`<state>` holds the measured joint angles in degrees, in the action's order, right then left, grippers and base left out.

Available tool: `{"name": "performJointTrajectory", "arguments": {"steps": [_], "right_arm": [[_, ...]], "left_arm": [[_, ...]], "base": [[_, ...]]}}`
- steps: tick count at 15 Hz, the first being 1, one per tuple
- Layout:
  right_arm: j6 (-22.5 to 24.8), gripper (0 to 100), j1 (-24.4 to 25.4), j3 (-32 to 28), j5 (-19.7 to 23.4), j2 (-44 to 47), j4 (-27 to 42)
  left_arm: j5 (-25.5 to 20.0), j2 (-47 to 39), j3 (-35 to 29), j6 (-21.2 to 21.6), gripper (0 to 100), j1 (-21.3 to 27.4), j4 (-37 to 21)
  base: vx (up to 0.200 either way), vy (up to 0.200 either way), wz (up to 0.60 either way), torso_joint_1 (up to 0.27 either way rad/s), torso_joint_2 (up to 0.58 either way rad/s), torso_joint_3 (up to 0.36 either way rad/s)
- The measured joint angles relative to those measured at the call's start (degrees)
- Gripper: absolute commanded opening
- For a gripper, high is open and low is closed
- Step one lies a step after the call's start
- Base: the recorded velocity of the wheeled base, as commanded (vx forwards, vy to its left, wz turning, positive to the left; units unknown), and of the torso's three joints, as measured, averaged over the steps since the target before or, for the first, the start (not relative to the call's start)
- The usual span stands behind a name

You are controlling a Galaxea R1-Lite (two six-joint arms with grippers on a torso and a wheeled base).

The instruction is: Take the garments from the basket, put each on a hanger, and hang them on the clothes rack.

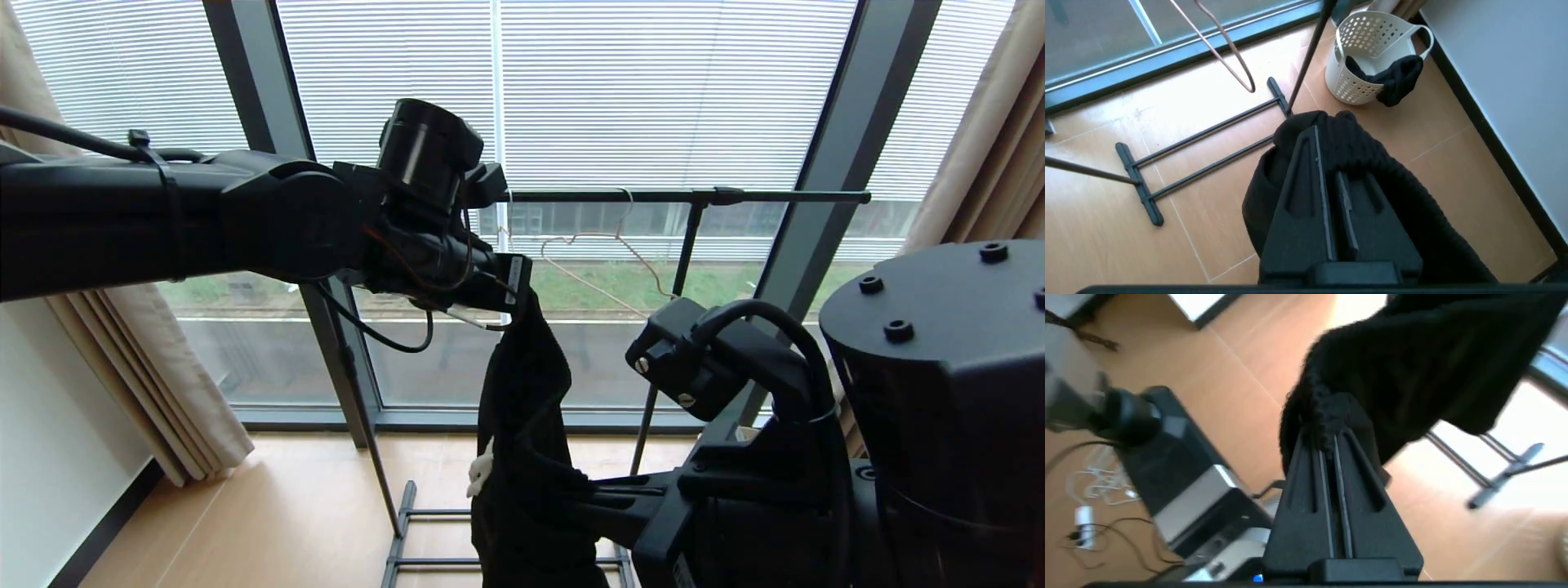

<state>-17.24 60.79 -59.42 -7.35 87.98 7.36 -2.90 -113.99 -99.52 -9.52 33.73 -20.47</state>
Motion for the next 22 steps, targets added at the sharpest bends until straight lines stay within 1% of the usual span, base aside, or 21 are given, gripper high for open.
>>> {"name": "performJointTrajectory", "arguments": {"steps": [1, 2, 4, 5, 7, 8, 9, 11, 14, 16, 19, 22], "right_arm": [[3.23, 0, -2.78, 0.02, -1.45, -0.09, 1.61], [5.96, 0, -5.42, 0.02, -3.93, -0.16, 2.82], [9.12, 0, -10.39, 0.0, -8.55, 0.13, 3.17], [9.91, 0, -12.56, -0.32, -10.39, 0.66, 3.08], [10.05, 0, -15.21, -1.9, -13.62, 2.32, 2.89], [9.36, 0, -15.93, -2.93, -15.2, 3.39, 2.79], [7.69, 0, -16.47, -4.28, -16.52, 4.72, 2.82], [5.01, 0, -16.92, -8.41, -17.34, 7.69, 2.84], [4.33, 0, -17.12, -16.71, -17.42, 12.74, 3.06], [4.27, 0, -17.12, -22.38, -17.12, 16.13, 3.15], [4.27, 0, -16.62, -28.95, -16.92, 21.11, 3.5], [4.19, 0, -14.38, -34.63, -16.9, 25.58, 3.55]], "left_arm": [[0.01, 0.96, 0.13, 0.13, 0, -0.52, -1.28], [0.01, 2.15, 0.35, 0.39, 0, -1.23, -3.17], [0.0, 5.07, 1.21, 1.8, 0, -2.28, -6.44], [-0.05, 6.96, 2.34, 3.06, 0, -2.78, -7.61], [-0.11, 11.29, 7.17, 6.51, 0, -3.45, -8.59], [-0.1, 13.58, 10.11, 7.64, 0, -3.63, -8.68], [-0.11, 16.2, 13.45, 8.35, 0, -3.61, -8.68], [-0.13, 21.49, 20.37, 9.12, 0, -3.02, -8.79], [-0.16, 27.45, 29.16, 8.74, 0, 1.63, -8.73], [-0.21, 29.46, 34.06, 6.92, 0, 6.42, -8.42], [-0.27, 29.29, 36.55, 0.6, 0, 13.84, -6.29], [-0.33, 26.84, 35.78, -3.45, 0, 20.61, -4.55]], "base": [[0.0, 0.0, 0.0, 0.0, 0.0, 0.0], [0.0, 0.0, 0.0, 0.0, 0.0, 0.0], [0.0, 0.0, 0.0, 0.0, 0.0, 0.0], [0.0, 0.0, 0.0, 0.0, 0.0, 0.0], [0.0, 0.0, 0.0, 0.0, 0.0, 0.0], [0.0, 0.0, 0.0, 0.0, 0.0, 0.0], [0.0, 0.0, 0.0, 0.0, 0.0, 0.0], [0.0, 0.0, 0.0, 0.0, 0.0, 0.0], [0.0, 0.0, 0.0, 0.0, 0.0, 0.0], [0.0, 0.0, 0.0, 0.0, 0.0, 0.0], [0.0, 0.0, 0.0, 0.0, 0.0, 0.0], [0.0, 0.0, 0.0, 0.0, 0.0, 0.0]]}}
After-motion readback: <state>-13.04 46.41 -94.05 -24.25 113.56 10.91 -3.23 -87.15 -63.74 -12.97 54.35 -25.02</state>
